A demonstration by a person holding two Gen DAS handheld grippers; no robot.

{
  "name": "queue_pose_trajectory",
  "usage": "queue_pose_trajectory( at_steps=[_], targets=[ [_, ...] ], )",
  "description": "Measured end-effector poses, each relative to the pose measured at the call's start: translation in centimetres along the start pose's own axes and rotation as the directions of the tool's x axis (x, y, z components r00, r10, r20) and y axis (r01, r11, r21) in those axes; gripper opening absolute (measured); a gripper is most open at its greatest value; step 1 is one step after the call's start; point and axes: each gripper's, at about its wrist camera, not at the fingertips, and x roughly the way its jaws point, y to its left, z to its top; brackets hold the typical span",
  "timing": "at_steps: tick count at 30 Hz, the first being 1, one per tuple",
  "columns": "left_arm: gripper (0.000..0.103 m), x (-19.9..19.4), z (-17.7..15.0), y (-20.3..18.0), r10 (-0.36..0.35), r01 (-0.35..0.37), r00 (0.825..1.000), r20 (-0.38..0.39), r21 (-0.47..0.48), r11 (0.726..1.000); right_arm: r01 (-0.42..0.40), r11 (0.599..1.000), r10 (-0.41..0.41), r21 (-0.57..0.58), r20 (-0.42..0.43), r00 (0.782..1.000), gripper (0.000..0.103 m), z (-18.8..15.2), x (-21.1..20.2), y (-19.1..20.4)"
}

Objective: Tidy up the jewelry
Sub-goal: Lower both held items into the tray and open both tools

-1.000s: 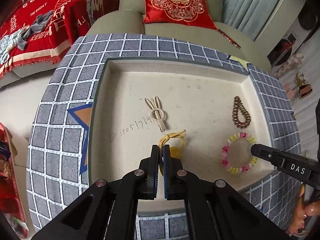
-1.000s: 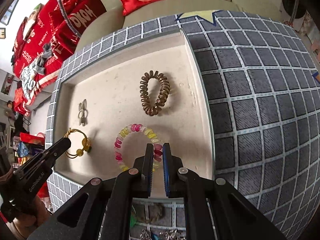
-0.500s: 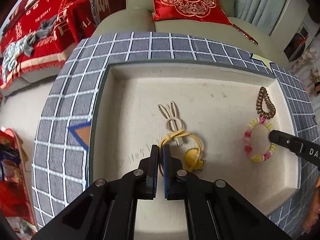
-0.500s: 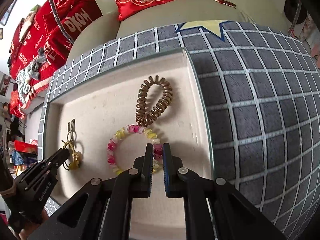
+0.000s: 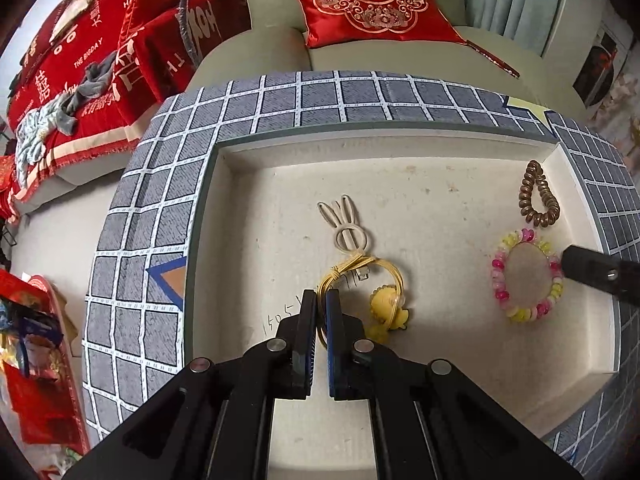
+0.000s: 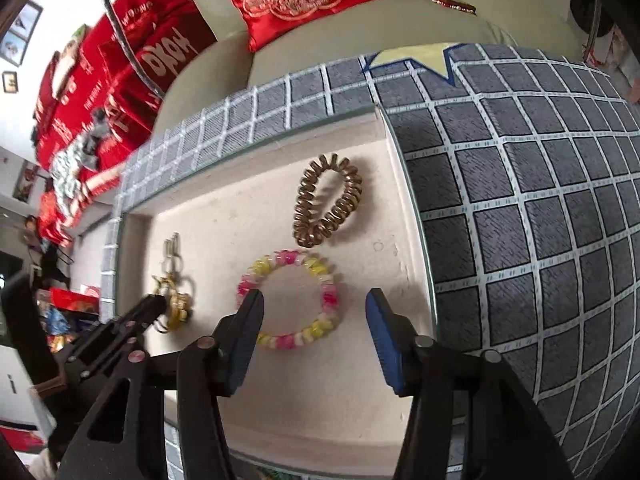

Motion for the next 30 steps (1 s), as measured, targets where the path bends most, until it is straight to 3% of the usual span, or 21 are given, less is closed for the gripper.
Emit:
queue_pose_trajectory(
  at_steps=[13,27,28,29,30],
  targets=[
    [0.019,-0.9,-0.3,-0.6,0.002,-0.003,1.000,0.029,0.027,1.000,-0.030,1.000,0.029,0.010,0.057,0.998,0.058,-3.1,-5.0,-0.5],
    [0.021,-2.0,-0.3,0.4,-0.014,0.014,0.998,0.060,-0.010,1.000,0.011,0.999,-0.013,0.037,0.061,0.998,0.059,-6.5,-6.7,-1.8],
    [0.058,-2.2,-0.2,0.6,-0.013,0.014,0.998,0.063,-0.018,1.000,0.014,0.999,-0.017,0.037,0.062,0.998,0.059,-6.6,-6.8,-1.9],
    [0.103,-2.3,-0.2,0.8,-0.007,0.009,0.998,0.065,-0.029,1.000,0.016,0.999,-0.018,0.037,0.063,0.998,0.059,-6.7,-6.9,-1.9],
    [0.103,-2.9,-0.3,1.1,0.017,-0.013,0.996,0.087,-0.051,0.999,0.017,0.999,-0.020,0.039,0.063,0.998,0.060,-6.8,-7.1,-1.9]
  ],
)
